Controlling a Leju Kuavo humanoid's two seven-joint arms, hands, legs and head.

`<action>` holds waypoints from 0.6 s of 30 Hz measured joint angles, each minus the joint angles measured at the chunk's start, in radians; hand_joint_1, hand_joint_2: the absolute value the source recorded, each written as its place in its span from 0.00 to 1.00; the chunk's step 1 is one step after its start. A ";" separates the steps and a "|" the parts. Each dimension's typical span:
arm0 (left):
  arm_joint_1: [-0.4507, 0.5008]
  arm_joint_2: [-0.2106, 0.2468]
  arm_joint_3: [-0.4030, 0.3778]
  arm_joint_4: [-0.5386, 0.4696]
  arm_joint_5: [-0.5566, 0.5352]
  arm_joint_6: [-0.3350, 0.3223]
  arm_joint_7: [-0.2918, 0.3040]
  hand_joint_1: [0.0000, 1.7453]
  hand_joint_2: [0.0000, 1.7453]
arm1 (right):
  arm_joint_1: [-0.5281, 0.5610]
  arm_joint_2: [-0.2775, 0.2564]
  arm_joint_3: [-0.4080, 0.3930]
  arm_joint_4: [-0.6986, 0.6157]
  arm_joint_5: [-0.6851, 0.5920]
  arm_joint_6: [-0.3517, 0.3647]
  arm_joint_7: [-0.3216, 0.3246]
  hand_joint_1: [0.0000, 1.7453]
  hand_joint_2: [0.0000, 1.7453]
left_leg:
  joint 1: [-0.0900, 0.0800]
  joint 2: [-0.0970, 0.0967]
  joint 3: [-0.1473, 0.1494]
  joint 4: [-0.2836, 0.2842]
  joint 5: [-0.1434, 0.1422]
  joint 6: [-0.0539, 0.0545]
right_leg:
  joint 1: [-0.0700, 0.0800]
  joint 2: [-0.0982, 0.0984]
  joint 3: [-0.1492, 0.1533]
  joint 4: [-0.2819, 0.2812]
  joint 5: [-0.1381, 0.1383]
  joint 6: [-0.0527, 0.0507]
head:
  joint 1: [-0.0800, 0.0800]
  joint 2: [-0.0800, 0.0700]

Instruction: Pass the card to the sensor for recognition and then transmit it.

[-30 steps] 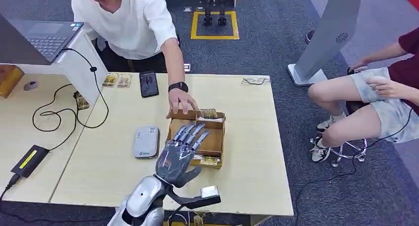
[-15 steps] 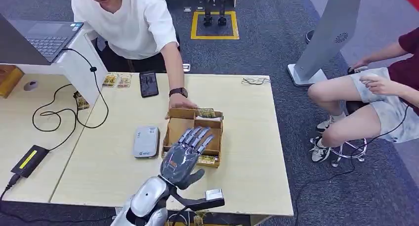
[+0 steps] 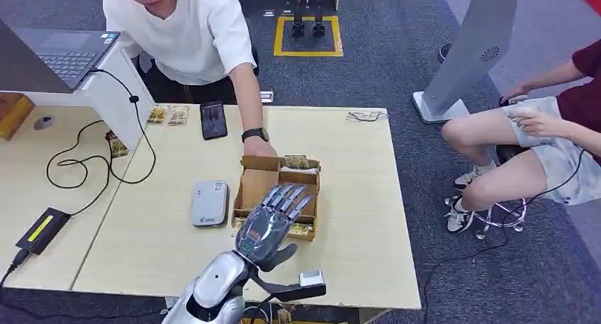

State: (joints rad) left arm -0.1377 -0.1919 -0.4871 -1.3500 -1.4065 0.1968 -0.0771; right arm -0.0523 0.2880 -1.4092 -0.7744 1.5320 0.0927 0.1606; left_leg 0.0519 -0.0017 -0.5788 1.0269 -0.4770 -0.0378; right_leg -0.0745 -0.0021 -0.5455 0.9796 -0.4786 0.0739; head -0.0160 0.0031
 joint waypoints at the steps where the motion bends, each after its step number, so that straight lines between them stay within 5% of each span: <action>1: -0.003 -0.002 0.000 0.007 0.000 0.000 0.000 0.00 1.00 | 0.000 0.001 0.000 0.000 0.000 0.000 0.000 0.00 1.00 | 0.000 0.000 0.000 0.000 0.000 0.000 | 0.000 0.000 0.000 0.000 0.000 0.000 | 0.000 0.000; 18: -0.045 -0.020 0.000 0.093 -0.034 0.019 0.085 0.00 1.00 | 0.000 0.020 0.003 -0.033 0.000 0.013 -0.001 0.00 1.00 | 0.000 0.000 0.000 0.000 0.000 0.000 | 0.000 0.000 0.000 0.000 0.000 0.000 | 0.000 0.000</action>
State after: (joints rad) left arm -0.1827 -0.2117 -0.4875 -1.2566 -1.4404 0.2155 0.0080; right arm -0.0522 0.3078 -1.4057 -0.8072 1.5324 0.1060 0.1595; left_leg 0.0519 -0.0018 -0.5789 1.0268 -0.4770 -0.0378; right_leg -0.0745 -0.0022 -0.5455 0.9797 -0.4786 0.0739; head -0.0160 0.0031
